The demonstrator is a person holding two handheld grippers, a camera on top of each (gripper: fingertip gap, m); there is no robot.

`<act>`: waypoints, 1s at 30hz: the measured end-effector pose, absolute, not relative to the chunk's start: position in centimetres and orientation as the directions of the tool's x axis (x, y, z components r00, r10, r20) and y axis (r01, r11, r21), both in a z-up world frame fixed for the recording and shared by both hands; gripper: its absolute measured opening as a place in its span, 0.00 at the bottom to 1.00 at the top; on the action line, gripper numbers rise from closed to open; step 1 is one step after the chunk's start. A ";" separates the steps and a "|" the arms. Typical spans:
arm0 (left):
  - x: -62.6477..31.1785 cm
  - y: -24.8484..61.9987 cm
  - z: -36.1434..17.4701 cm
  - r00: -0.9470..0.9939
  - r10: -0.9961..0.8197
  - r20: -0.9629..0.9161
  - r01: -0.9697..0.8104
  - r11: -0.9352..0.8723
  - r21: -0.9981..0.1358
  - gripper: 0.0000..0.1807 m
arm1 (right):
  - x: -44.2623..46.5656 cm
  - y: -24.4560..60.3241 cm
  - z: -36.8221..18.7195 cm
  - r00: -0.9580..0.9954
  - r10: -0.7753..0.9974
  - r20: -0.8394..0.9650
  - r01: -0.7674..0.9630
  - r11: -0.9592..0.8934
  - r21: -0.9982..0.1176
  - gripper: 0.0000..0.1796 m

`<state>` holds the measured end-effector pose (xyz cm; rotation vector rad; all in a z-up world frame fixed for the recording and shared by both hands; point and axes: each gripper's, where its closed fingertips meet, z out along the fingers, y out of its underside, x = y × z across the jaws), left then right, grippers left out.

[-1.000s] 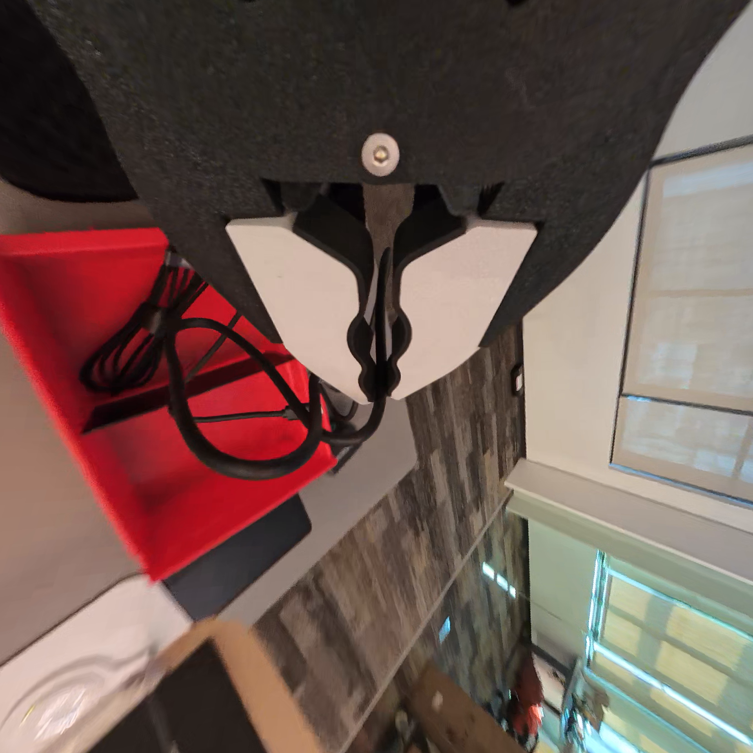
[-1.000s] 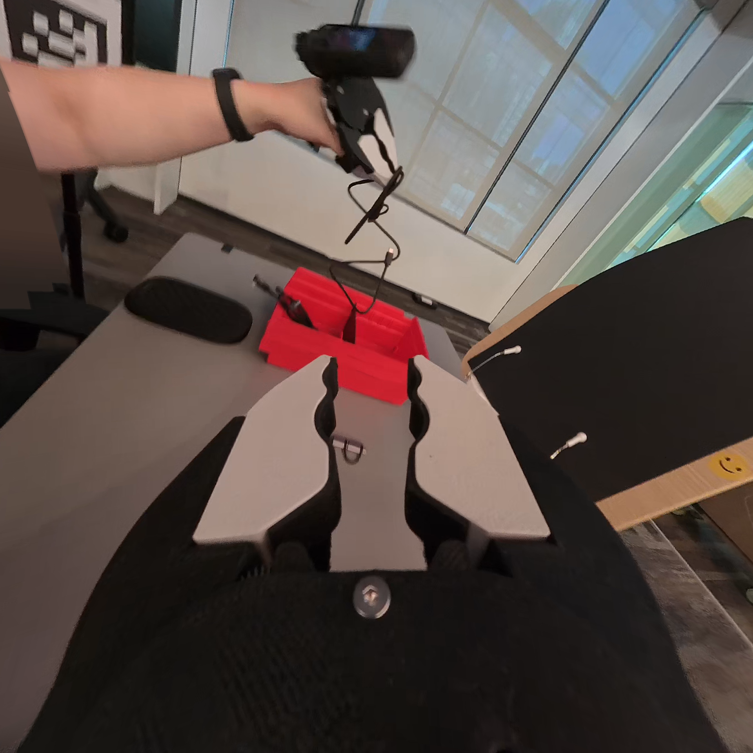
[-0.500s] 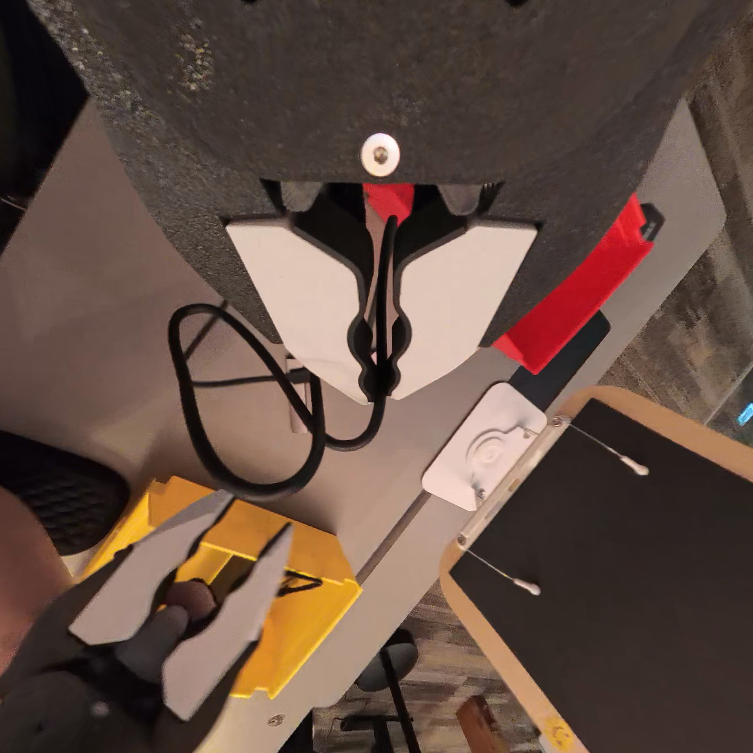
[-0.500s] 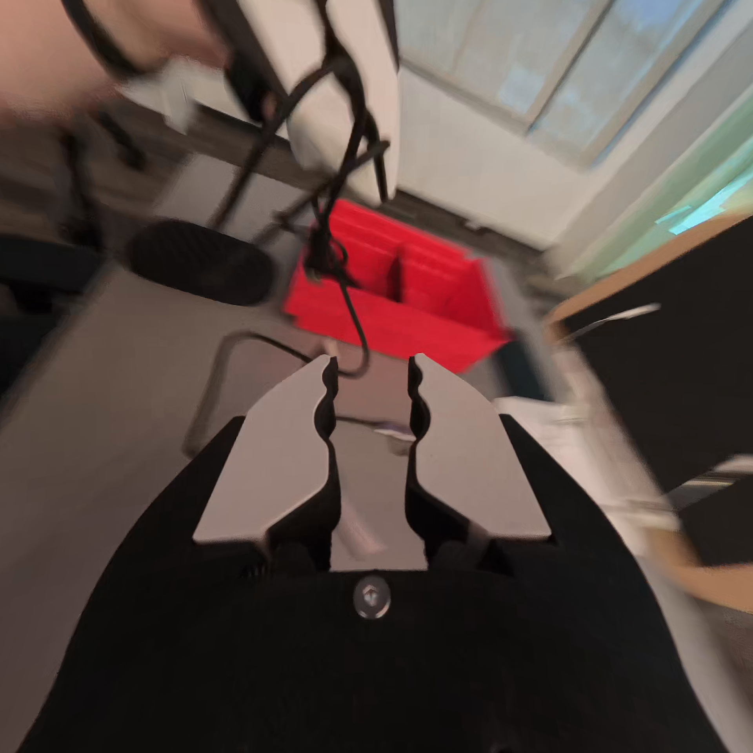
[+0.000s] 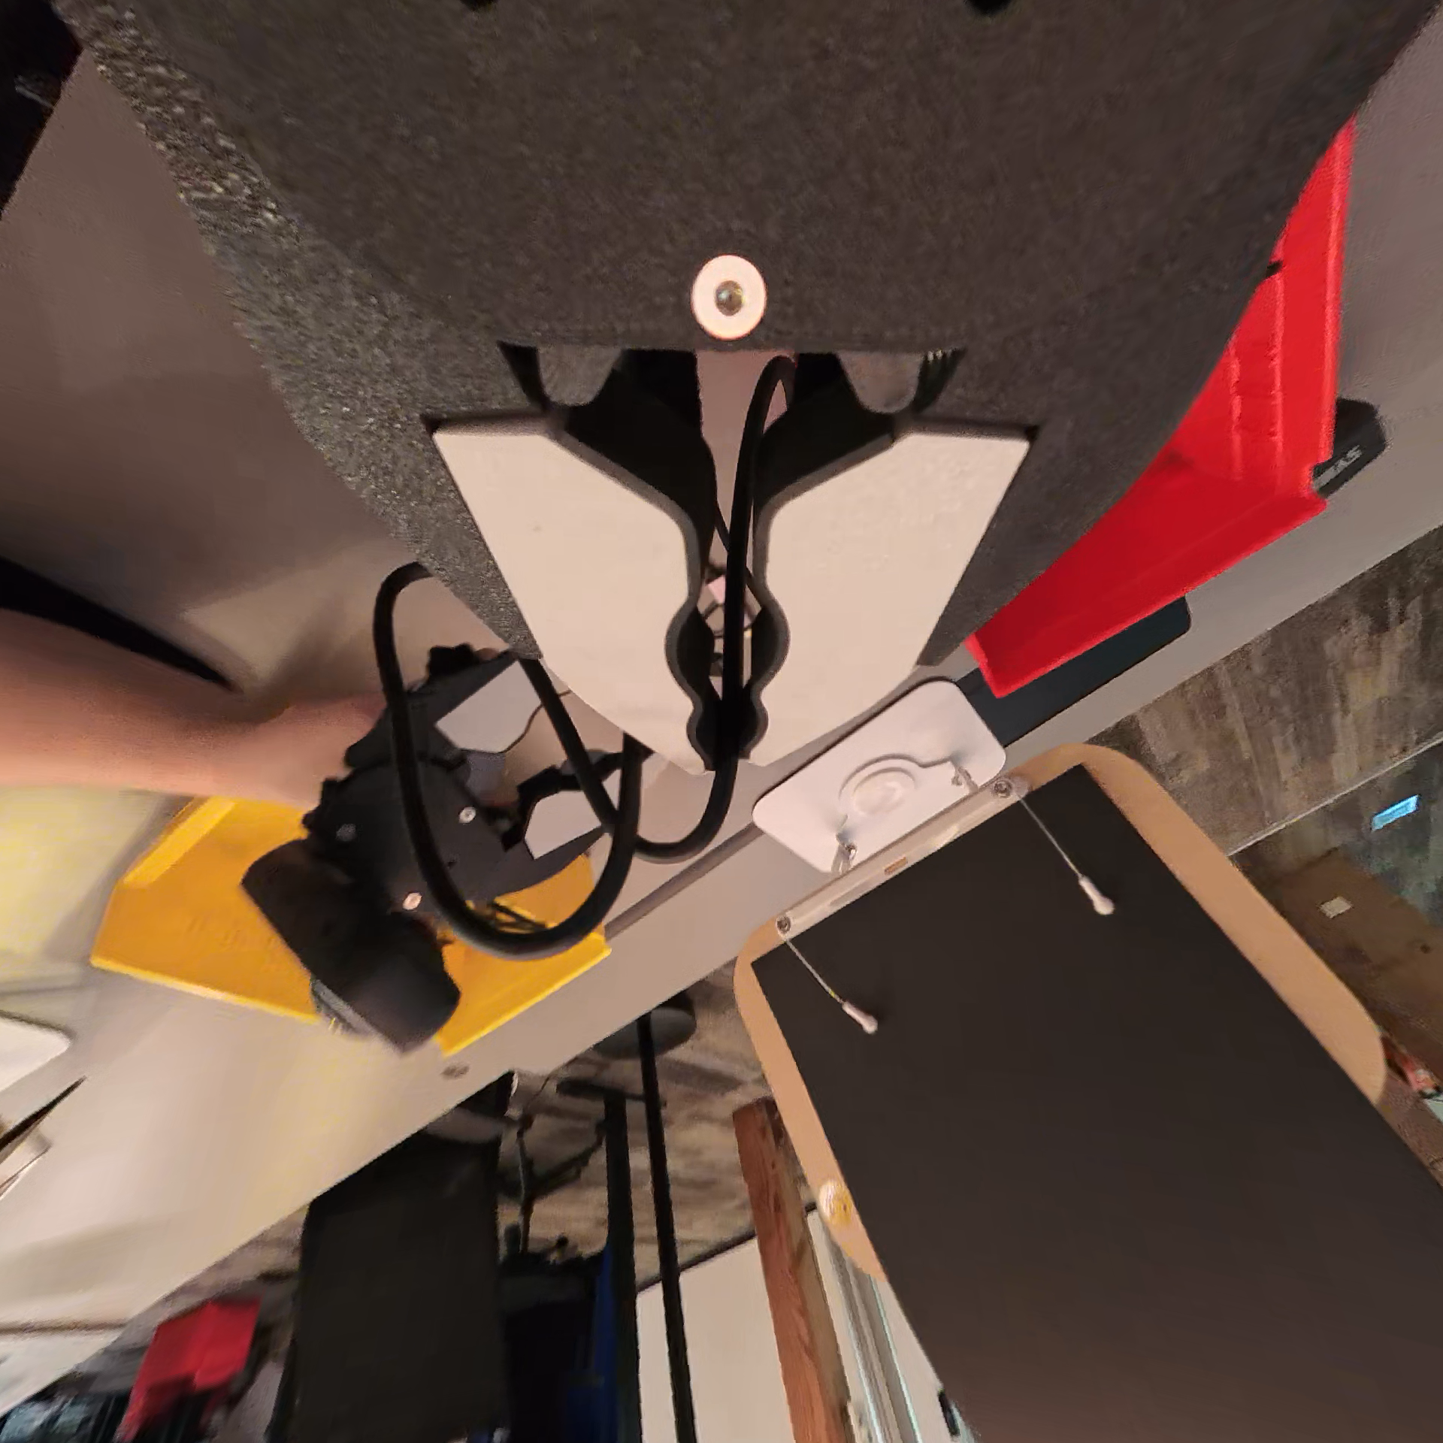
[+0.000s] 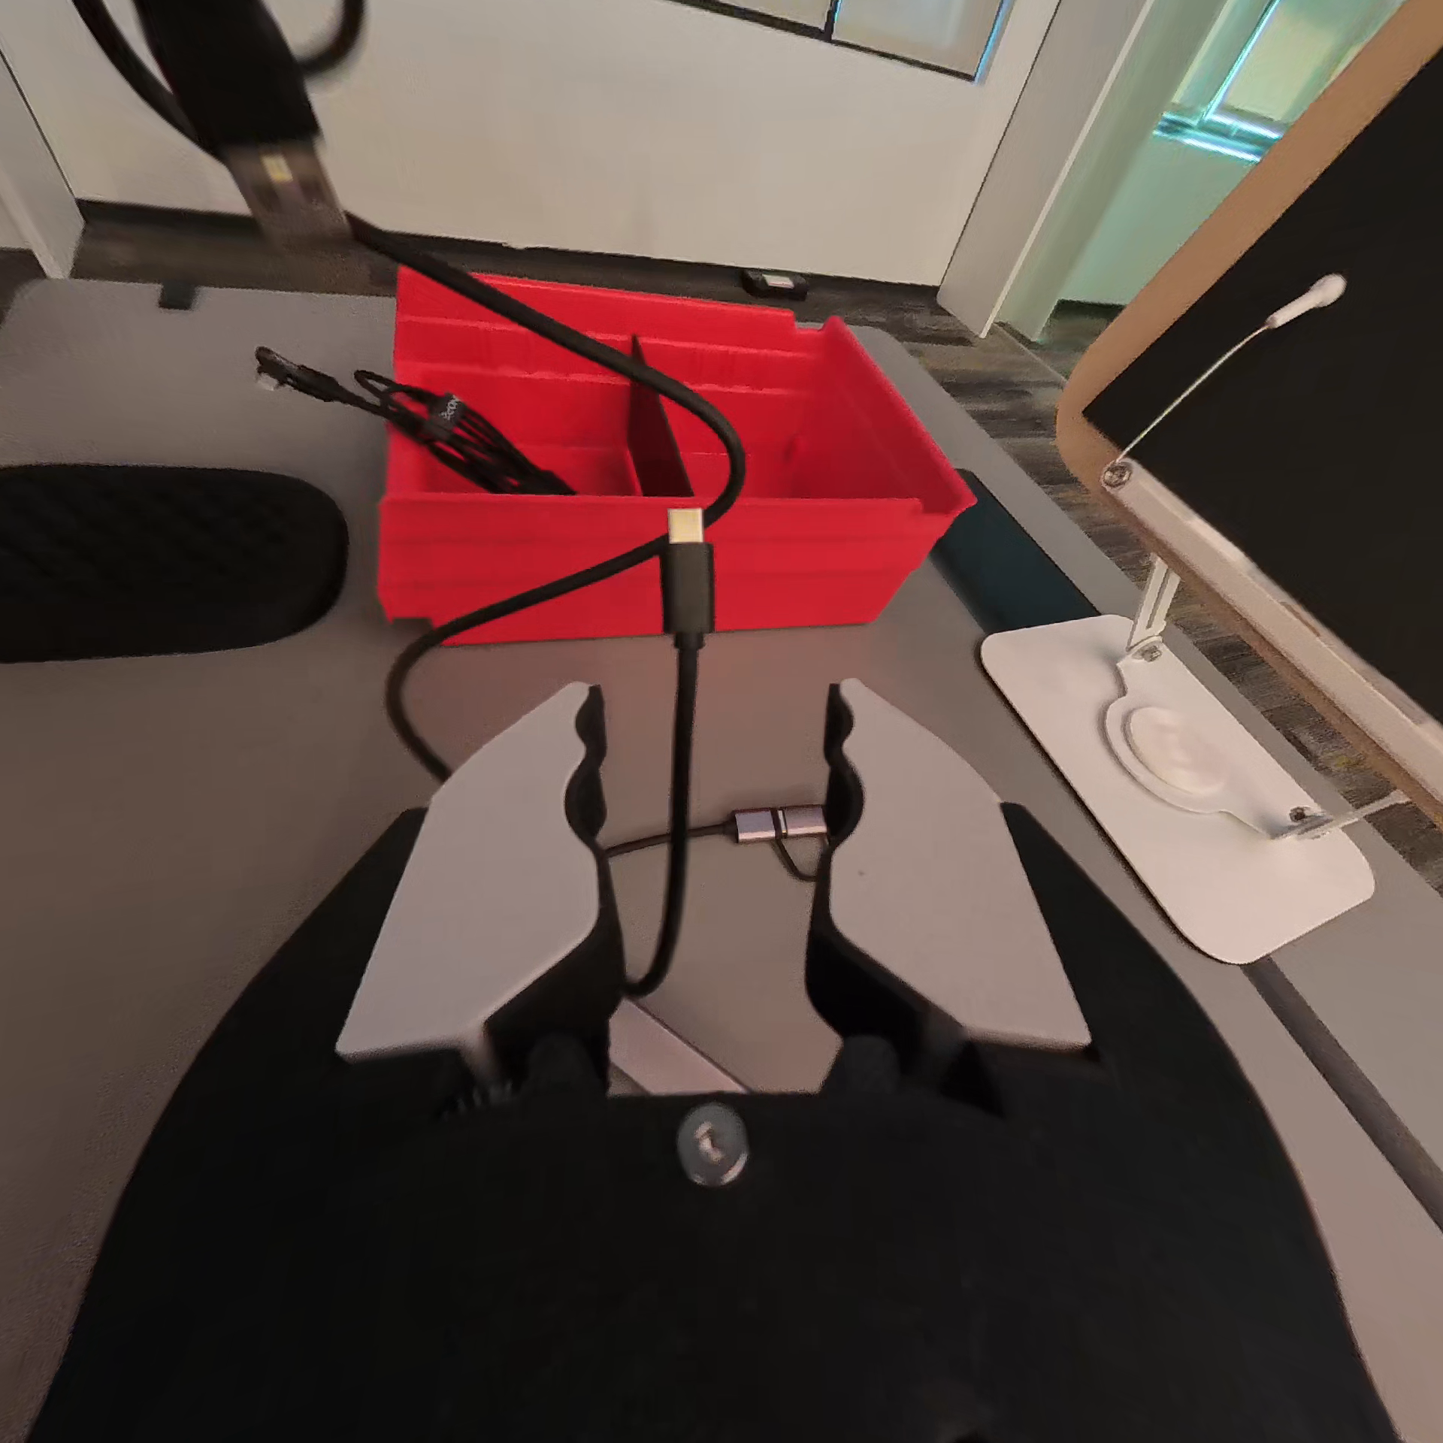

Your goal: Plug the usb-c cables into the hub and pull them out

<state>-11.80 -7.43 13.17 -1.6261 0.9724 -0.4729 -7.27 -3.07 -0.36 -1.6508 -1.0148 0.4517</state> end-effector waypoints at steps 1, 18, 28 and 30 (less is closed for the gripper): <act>-12.0 -7.6 13.5 0.581 -0.796 -0.172 -0.323 -0.032 -0.946 0.02 | -7.5 -3.3 -0.9 0.536 0.818 0.207 0.412 -0.039 -0.911 0.25; -11.6 -12.9 0.6 0.421 -0.904 -0.074 -0.399 -0.111 -0.910 0.24 | -0.7 -8.6 5.2 0.338 0.816 0.469 0.696 0.118 -0.708 0.03; -5.3 -10.6 7.9 0.346 -0.924 0.164 -0.152 -0.228 -0.962 0.13 | -2.0 -7.9 6.7 0.203 0.486 0.850 0.850 0.343 -0.400 0.03; -4.9 -10.5 8.2 0.324 -0.917 0.231 -0.129 -0.285 -0.950 0.13 | -2.5 -7.9 7.0 0.197 0.452 0.870 0.847 0.368 -0.383 0.03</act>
